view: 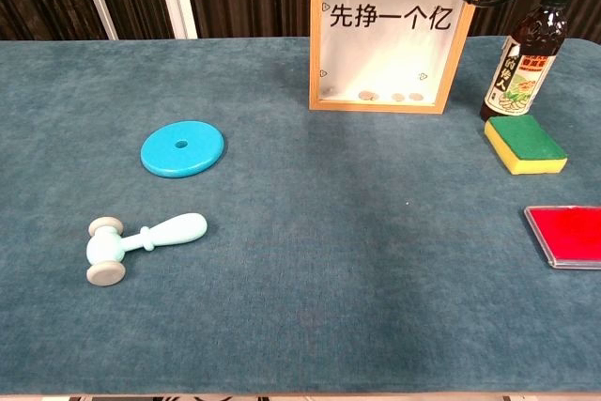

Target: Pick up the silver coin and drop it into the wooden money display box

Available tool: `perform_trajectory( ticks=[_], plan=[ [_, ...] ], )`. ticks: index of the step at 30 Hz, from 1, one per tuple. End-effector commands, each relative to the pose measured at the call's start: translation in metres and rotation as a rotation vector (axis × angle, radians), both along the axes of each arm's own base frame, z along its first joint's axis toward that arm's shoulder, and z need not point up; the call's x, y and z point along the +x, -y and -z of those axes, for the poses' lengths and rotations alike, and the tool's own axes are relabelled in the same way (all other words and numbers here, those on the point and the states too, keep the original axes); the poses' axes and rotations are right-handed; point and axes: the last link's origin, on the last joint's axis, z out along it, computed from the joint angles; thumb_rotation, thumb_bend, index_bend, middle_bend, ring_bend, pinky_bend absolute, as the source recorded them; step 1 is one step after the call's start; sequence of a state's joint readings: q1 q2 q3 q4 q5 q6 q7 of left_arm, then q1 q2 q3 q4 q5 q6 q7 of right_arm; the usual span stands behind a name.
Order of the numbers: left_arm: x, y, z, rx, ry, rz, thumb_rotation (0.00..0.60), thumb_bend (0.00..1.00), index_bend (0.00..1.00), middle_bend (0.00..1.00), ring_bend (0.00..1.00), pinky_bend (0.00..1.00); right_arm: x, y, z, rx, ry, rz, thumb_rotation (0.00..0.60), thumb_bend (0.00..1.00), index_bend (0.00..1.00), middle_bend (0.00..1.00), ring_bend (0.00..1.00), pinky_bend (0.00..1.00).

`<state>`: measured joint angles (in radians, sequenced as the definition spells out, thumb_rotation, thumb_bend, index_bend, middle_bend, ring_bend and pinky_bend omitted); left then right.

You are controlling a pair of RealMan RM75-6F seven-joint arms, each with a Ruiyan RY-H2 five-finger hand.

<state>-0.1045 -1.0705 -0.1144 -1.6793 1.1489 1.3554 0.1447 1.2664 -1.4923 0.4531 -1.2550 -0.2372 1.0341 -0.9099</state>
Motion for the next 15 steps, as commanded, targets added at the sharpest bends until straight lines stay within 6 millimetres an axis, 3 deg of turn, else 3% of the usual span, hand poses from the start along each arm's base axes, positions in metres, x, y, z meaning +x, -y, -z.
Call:
perform_trajectory(
  ticks=[1, 9, 15],
  plan=[
    [0.000, 0.000, 0.000, 0.001, 0.000, -0.001, 0.600, 0.03, 0.03, 0.00, 0.00, 0.06, 0.001, 0.000, -0.001, -0.002, 0.003, -0.001, 0.600, 0.56, 0.36, 0.03, 0.00, 0.00],
    [-0.001, 0.000, -0.001, 0.006, 0.001, -0.002, 0.600, 0.03, 0.03, 0.00, 0.00, 0.06, 0.004, -0.001, -0.021, -0.091, 0.025, -0.056, 0.600, 0.53, 0.32, 0.03, 0.00, 0.00],
    [0.000, 0.000, 0.000, -0.001, 0.001, 0.000, 0.600, 0.03, 0.03, 0.00, 0.00, 0.06, -0.017, -0.031, -0.040, -0.047, 0.124, -0.078, 0.600, 0.47, 0.30, 0.03, 0.00, 0.00]
  ],
)
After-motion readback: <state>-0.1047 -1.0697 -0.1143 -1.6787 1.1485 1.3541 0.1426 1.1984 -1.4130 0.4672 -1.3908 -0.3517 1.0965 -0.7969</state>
